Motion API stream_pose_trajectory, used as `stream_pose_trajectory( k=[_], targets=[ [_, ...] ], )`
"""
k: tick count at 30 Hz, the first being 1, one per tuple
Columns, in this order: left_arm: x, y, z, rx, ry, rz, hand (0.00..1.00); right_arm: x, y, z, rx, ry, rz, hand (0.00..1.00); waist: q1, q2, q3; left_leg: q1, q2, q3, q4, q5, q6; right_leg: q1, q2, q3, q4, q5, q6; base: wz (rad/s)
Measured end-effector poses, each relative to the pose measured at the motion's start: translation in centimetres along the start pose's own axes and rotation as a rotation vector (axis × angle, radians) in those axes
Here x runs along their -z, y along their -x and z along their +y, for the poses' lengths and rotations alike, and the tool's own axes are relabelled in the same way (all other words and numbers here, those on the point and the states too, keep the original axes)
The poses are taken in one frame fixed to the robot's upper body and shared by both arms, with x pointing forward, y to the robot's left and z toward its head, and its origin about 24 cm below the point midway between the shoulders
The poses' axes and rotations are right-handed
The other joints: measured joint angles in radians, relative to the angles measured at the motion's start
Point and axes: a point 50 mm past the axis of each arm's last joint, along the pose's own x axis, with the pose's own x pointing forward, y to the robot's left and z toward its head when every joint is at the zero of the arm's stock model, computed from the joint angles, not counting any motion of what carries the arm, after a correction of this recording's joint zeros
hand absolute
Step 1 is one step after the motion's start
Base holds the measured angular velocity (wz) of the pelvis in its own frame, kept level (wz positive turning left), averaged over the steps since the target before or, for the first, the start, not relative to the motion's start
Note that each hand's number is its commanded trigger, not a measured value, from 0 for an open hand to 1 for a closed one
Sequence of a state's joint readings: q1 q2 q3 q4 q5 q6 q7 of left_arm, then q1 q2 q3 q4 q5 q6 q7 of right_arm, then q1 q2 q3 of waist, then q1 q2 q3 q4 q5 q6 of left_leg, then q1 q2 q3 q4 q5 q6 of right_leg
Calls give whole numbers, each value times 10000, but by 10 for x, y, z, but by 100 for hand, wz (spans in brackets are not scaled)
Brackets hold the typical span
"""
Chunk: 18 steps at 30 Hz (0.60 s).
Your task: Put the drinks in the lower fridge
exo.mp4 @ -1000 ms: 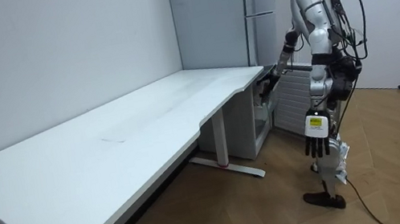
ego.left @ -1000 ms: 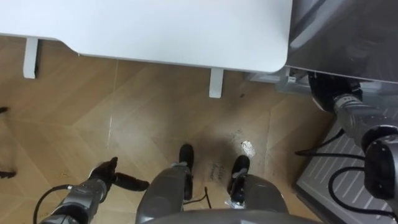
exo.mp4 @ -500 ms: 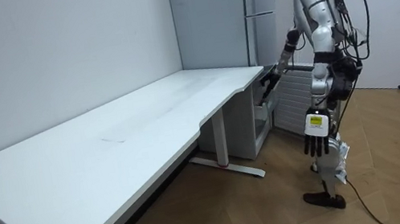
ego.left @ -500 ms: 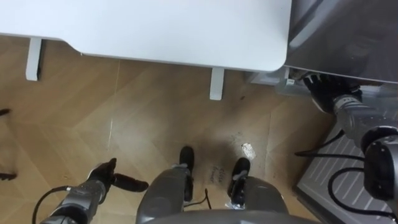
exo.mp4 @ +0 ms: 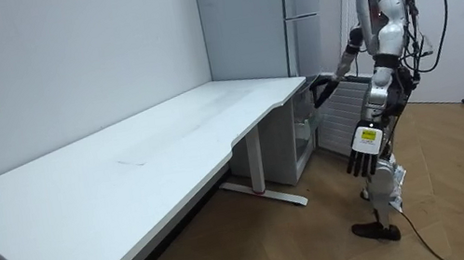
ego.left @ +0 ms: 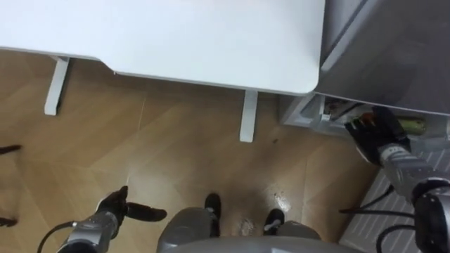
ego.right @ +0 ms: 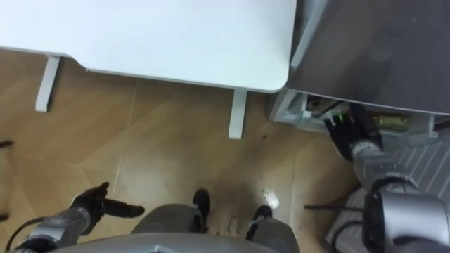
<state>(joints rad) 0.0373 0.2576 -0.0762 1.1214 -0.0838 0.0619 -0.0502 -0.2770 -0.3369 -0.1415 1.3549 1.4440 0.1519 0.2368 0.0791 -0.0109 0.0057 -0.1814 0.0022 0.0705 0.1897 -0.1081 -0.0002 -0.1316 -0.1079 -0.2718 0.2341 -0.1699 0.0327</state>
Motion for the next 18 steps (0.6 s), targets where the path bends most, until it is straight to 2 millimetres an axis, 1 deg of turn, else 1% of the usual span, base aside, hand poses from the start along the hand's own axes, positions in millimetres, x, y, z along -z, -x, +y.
stream_pose_trajectory(
  k=[1,2,3,4,5,6,7,9,10,11,12,16,17,18],
  targets=[
    [2,0,0,7,2,32,0,1,1,-5,89,40,44,0,-34,-17,-12,58,26,36,-3,-3,-2,59,30,32,-35,16,-11,-10],
    [4,1,-1,15,5,78,0,4,4,-15,305,25,39,0,-118,-27,-21,194,71,45,-19,-8,-9,267,99,45,-202,60,-22,0],
    [7,1,-3,24,36,109,0,9,8,-27,591,209,56,0,-220,-23,-48,308,104,43,-38,-16,-19,458,156,31,-363,103,-15,0],
    [9,1,-4,9,42,121,0,12,10,-32,733,354,93,0,-226,-26,-48,378,116,44,-56,-22,-27,499,173,40,-442,107,-15,0],
    [13,2,-7,-56,67,159,0,19,14,-46,1061,571,207,0,-301,-52,-60,530,133,44,-103,-25,-34,614,202,60,-506,108,-16,-4],
    [16,3,-9,-92,96,163,0,27,20,-59,1400,809,448,0,-383,-77,-104,592,151,47,-88,-32,-47,685,217,59,-506,105,-18,-3],
    [17,3,-10,-120,103,158,0,30,22,-63,1536,930,565,0,-427,-86,-95,631,157,51,-88,-32,-51,740,225,68,-508,105,-18,-5],
    [19,3,-15,-164,183,77,0,40,30,-81,2032,1636,939,0,-488,-92,-70,867,168,116,-121,-36,-63,920,241,163,-509,115,-33,-10],
    [19,3,-16,-220,198,22,0,41,32,-86,2160,1889,1029,0,-504,-106,-50,952,168,126,-145,-40,-67,998,244,186,-521,115,-33,-8],
    [20,4,-16,-289,229,-50,0,46,37,-94,2391,2279,1193,0,-519,-147,-8,1128,167,140,-201,-44,-72,1135,250,201,-571,113,-30,-8],
    [21,4,-16,-385,296,-148,0,49,41,-101,2577,2498,1338,0,-522,-164,5,1240,176,178,-233,-58,-87,1225,266,234,-614,113,-30,-8],
    [20,5,-18,-551,457,-377,0,55,45,-107,2871,3012,1587,0,-626,-172,2,1263,194,227,-254,-70,-98,1213,285,300,-631,125,-45,-6],
    [21,5,-18,-559,482,-404,0,56,45,-108,2883,3206,1670,0,-632,-181,7,1317,202,262,-279,-76,-107,1231,296,353,-634,126,-47,-11],
    [23,6,-17,-614,547,-392,0,58,46,-109,2903,3541,1783,0,-619,-189,28,1464,213,304,-337,-91,-128,1350,320,392,-674,126,-47,-12]
  ],
)
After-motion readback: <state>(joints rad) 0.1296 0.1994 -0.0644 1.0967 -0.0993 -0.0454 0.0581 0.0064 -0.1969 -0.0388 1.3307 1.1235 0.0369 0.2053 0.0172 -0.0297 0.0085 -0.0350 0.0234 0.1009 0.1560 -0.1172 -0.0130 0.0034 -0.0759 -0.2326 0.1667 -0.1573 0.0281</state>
